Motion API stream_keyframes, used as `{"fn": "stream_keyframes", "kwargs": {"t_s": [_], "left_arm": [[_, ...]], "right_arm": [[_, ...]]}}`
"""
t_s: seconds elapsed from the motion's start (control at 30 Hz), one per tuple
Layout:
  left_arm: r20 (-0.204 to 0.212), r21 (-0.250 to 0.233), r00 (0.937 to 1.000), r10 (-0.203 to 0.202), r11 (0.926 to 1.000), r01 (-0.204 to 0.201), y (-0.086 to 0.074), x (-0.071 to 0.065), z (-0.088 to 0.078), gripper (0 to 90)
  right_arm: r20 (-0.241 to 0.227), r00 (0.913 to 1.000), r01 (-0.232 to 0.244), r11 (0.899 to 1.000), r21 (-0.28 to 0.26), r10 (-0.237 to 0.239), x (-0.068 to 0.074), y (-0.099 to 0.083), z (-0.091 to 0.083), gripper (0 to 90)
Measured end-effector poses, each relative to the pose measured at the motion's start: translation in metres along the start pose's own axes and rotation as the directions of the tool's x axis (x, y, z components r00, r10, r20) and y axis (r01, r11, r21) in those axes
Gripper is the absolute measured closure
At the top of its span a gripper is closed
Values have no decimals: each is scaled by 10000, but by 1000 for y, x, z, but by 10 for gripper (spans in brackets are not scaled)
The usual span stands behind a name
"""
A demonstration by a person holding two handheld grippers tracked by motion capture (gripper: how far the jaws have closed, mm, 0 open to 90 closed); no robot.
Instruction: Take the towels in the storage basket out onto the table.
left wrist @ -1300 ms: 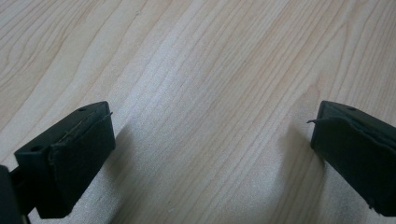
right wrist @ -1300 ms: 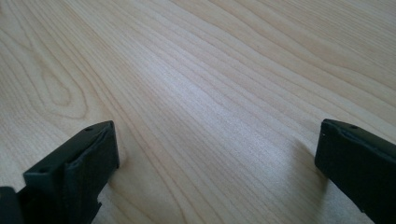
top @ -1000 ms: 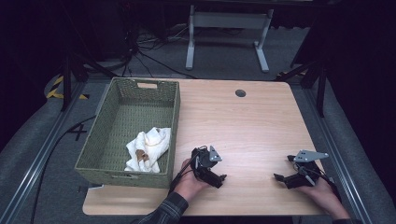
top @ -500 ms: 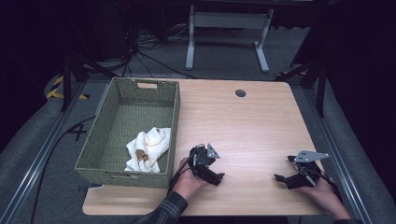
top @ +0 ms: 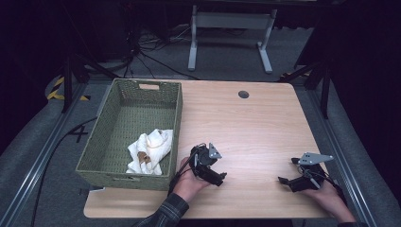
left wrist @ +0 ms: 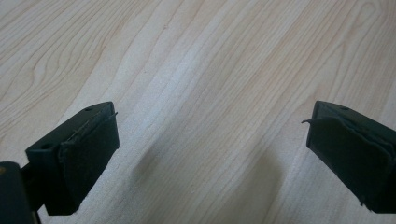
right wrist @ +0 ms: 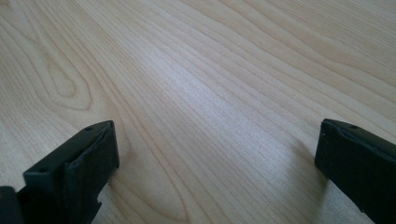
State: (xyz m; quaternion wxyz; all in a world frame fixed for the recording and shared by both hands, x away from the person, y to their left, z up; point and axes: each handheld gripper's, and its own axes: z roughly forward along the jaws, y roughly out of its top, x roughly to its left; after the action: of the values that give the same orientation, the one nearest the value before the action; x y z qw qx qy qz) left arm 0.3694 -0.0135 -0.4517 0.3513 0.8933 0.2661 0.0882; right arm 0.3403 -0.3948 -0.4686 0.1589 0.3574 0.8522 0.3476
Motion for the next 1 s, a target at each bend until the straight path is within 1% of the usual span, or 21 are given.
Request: {"fn": "stream_keyframes", "kwargs": {"t_s": [0.03,0.1,0.13,0.17,0.2,0.27,0.3,0.33,0.37,0.47,0.53,0.57,0.63,0.77,0.93,1.0], "left_arm": [[-53,-25,10000,-9,10000,9,0,0,0,29],[12,-113,10000,32,9999,-32,1,0,0,29],[48,-35,10000,-69,10000,69,1,0,-1,29],[113,54,9999,-61,10000,60,2,0,-2,29],[95,-60,9999,-48,10000,48,2,0,-1,29],[81,-66,9999,-81,9999,81,2,0,-3,29],[114,-67,9999,-4,10000,5,3,0,-3,29],[140,8,9999,-43,10000,43,4,0,-5,29],[119,-130,9999,-5,9999,7,5,0,-5,29],[229,-163,9997,-67,9998,71,6,0,-7,29],[253,-49,9996,-95,9999,96,7,1,-8,29],[242,-131,9996,-175,9998,178,7,0,-8,29],[237,-132,9997,-76,9999,80,8,0,-9,29],[218,-165,9998,-30,9999,33,11,-1,-13,29],[254,-210,9996,-84,9997,90,14,-1,-15,30],[247,-105,9997,-64,9999,66,15,-1,-17,30]], "right_arm": [[-14,10000,9,10000,-1,-9,0,0,0,0],[-83,9999,93,10000,-1,-93,-1,0,0,0],[-121,9999,105,9999,-12,-105,-1,0,-1,1],[-124,9999,116,9999,-9,-116,-1,-1,-1,0],[-122,9999,120,9999,-9,-120,-1,-1,-1,0],[-117,9999,125,9999,-9,-125,-1,-1,-1,0],[-118,9999,123,9999,-9,-123,-1,0,-1,0],[-115,9999,124,9999,-7,-124,-1,-1,-1,0],[-114,9999,129,9999,-7,-129,-1,-1,-1,0],[-98,9999,138,9999,-14,-138,-1,-1,0,0],[-89,9998,155,9999,-19,-155,-1,-1,0,0],[-99,9998,164,9999,-11,-164,-1,-1,-1,0],[-82,9998,176,9998,-14,-176,-1,-1,0,0],[-77,9998,170,9999,-15,-171,-1,-1,0,0],[-109,9999,120,9999,-7,-121,-1,0,-1,0],[-85,9999,150,9999,-20,-150,-1,-1,0,0]]}}
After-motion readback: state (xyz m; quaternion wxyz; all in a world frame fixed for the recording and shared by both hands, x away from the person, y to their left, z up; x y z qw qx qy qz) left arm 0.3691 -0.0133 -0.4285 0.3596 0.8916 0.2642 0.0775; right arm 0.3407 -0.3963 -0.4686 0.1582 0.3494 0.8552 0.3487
